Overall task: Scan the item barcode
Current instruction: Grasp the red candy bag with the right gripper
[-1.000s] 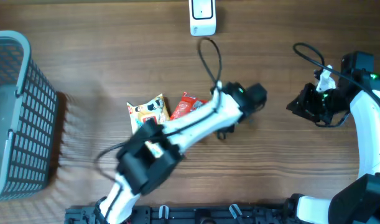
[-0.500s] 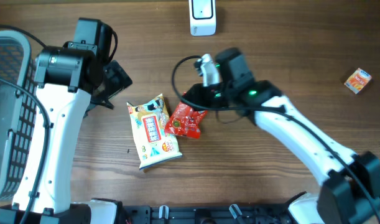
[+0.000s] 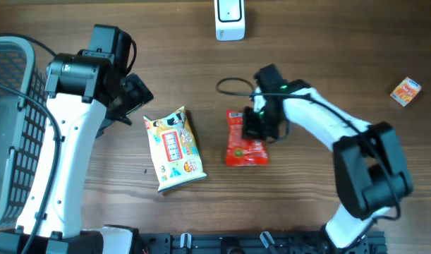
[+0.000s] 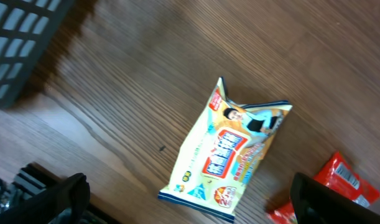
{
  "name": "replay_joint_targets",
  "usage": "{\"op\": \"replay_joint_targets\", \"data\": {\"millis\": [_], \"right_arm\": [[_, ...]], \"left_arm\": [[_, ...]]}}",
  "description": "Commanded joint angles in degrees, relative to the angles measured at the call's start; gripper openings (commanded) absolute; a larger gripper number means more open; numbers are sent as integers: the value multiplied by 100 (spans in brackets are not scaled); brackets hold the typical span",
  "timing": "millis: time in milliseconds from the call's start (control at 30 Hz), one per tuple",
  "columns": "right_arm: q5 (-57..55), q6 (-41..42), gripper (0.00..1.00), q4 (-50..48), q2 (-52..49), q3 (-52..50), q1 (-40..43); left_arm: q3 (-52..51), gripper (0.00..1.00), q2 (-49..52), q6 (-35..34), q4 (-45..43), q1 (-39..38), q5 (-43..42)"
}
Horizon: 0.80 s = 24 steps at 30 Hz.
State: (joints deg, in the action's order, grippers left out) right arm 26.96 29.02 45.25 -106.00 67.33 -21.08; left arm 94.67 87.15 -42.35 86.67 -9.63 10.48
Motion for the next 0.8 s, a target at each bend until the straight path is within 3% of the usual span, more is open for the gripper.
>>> {"op": "replay_joint_targets", "data": {"millis": [0, 167, 233, 300, 400, 533, 567, 600, 633, 667, 767], "right_arm": [[297, -931, 7, 42, 800, 146, 289], [494, -953, 7, -557, 629, -234, 326], [807, -927, 8, -977, 282, -614, 328], [439, -632, 4, -1014, -175, -798, 378], [238, -708, 4, -643, -555, -815, 667], [240, -1510, 4, 437, 254, -437, 1193], [247, -1718, 9, 610, 531, -365, 1279], [264, -1908, 32, 684, 817, -326, 1384], [260, -2076, 93, 713, 1003, -326, 1502], [251, -2168, 100, 796, 1095, -326, 1655], [240, -2457, 100, 962, 1069, -361, 2166]], "left_arm": [[-66, 100, 24, -11, -173, 11, -457], [-693, 100, 28, -11, -761, -162, -621], [-1091, 100, 28, -11, -1123, -367, -741], [-1342, 100, 28, -11, -1333, -564, -898], [-1467, 100, 31, -9, -1370, -837, -896], [-1475, 100, 31, -11, -1635, -1167, -898], [-1475, 100, 31, -11, -1740, -1270, -898], [-1475, 100, 31, -11, -1816, -1335, -896], [-1478, 100, 31, -13, -1871, -1353, -896], [-1480, 100, 31, -13, -1891, -1351, -896], [-1486, 100, 31, -9, -1869, -1351, -894]]}}
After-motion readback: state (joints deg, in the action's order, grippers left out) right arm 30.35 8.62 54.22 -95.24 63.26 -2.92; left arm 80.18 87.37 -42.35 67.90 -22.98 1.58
